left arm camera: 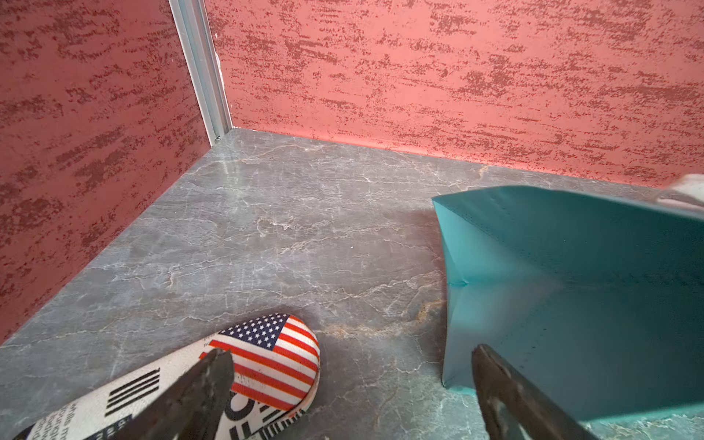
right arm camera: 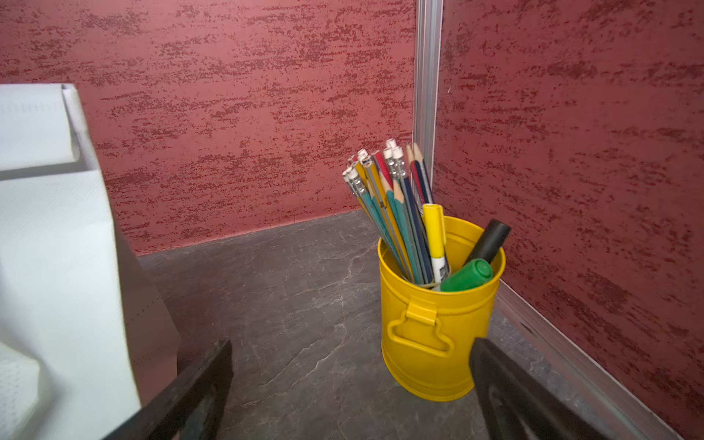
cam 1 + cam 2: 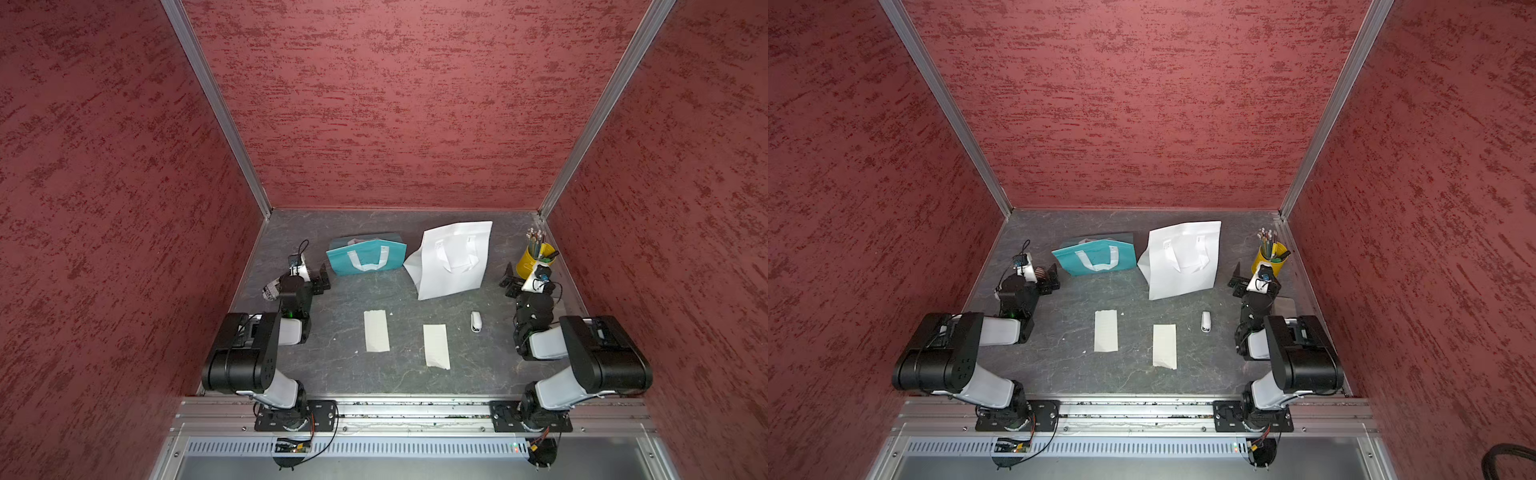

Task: Staple the receipts to the bags
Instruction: Pick up the receipt from the center of the board.

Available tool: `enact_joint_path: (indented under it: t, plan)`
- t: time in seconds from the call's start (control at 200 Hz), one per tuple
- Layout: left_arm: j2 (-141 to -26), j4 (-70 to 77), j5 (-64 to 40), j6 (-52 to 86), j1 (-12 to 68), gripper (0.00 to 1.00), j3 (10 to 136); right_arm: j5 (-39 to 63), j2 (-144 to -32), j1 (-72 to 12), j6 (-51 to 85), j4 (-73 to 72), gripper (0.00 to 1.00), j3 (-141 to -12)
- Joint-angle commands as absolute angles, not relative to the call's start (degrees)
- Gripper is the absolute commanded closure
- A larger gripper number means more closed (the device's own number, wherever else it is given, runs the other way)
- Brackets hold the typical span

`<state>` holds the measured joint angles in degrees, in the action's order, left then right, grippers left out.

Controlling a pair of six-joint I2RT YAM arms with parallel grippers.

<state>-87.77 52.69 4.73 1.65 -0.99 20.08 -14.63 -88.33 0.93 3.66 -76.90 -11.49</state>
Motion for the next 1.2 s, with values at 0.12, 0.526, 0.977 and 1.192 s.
enact_joint_path:
  t: [0.12,0.526,0.977,1.192]
  plan:
    - [-87.9,52.6,4.1,1.1,-1.2,0.00,20.9,-15.7,-88.2,0.8,4.1,-78.4,0.01,-11.0]
    - [-87.9,52.6,4.1,1.1,-1.2,0.00,20.9,-14.7,-88.0,1.3,4.3,-78.7,0.01,-10.7]
    - [-87.8,52.6,3.8,1.3,-1.3,0.00,21.0,-14.7,-88.0,1.2,4.3,-78.2,0.01,-11.0]
    - [-71.6,29.5,11.1,0.7,1.0,0.00,27.6,-15.6,-78.6,0.0,2.9,-68.1,0.01,-12.4]
